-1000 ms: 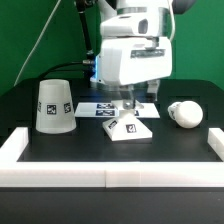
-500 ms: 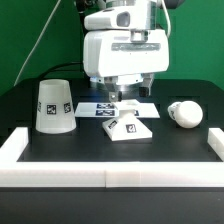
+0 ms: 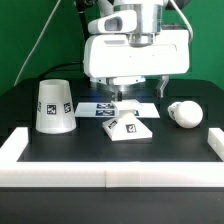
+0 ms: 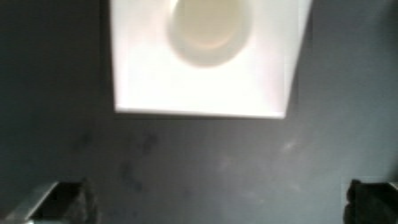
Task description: Assemble lamp
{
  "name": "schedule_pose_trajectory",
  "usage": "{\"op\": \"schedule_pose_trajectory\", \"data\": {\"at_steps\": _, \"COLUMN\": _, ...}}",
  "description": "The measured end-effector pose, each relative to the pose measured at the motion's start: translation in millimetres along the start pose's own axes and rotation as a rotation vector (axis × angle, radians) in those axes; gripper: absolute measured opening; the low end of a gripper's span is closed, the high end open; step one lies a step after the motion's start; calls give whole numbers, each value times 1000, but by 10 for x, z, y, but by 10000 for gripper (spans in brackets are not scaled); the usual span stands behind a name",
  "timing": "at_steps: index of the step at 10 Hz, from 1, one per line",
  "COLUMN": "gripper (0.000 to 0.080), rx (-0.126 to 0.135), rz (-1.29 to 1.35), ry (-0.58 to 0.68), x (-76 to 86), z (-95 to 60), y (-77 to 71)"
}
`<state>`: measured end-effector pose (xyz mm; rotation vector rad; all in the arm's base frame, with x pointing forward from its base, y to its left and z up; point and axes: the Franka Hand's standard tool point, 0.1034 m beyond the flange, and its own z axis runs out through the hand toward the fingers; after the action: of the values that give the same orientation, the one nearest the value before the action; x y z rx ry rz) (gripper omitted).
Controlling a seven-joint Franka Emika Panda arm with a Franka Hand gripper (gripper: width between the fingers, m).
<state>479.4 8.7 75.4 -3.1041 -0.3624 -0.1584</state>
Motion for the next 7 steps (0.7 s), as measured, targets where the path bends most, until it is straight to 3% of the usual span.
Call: {"op": "schedule_pose_trajectory", "data": {"at_steps": 7, "gripper": 700, "rx": 2, "rz": -34, "ry": -18, "x": -251, "z": 110, "y": 138}}
